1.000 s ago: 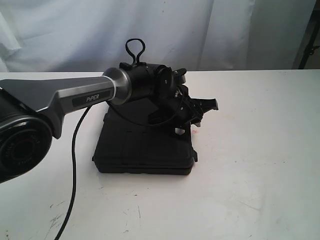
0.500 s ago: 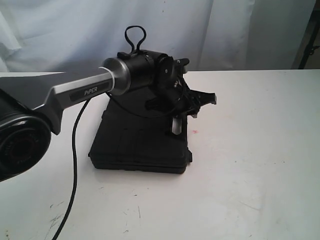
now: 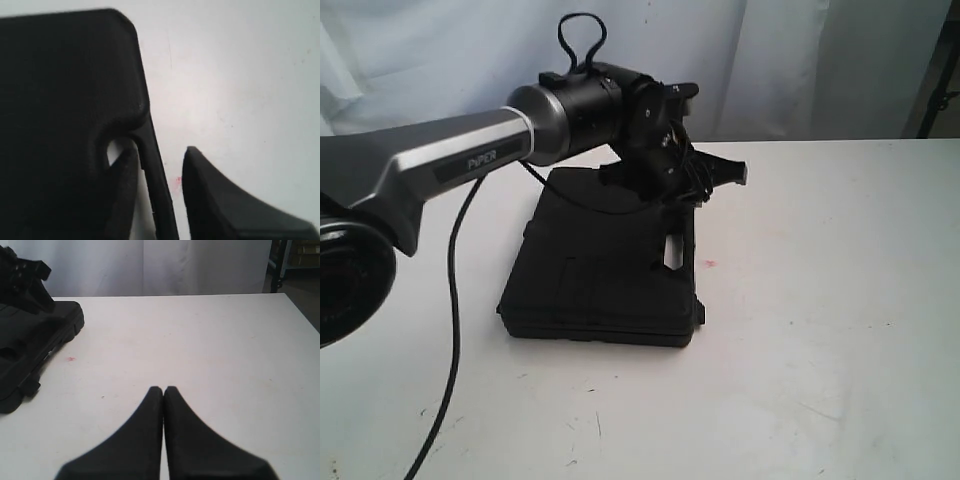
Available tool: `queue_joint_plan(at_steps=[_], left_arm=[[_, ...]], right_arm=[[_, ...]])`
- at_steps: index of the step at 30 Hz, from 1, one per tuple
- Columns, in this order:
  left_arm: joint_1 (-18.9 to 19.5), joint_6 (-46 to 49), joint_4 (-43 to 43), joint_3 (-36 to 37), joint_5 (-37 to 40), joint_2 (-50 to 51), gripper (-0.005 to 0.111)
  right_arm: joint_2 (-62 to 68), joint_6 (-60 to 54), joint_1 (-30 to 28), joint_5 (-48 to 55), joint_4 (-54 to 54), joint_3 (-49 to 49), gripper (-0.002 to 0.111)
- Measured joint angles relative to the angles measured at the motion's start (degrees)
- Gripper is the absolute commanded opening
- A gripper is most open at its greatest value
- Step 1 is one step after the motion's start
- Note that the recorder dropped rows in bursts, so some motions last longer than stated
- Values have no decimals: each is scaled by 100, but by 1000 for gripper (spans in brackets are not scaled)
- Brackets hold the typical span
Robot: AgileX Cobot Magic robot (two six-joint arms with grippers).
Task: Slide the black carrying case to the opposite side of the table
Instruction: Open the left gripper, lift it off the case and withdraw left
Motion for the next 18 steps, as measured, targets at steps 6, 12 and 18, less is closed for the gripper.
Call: queue_joint_plan(at_steps=[6,12,18], left_arm=[[10,45,706,0,429,-493,0],[9,67,1167,168,824,-848,0],[22,-43,1469,1692,-66,-1767,0]], right_arm=[[0,0,0,0,0,0,0],[0,0,0,0,0,0,0],[0,0,0,0,0,0,0]])
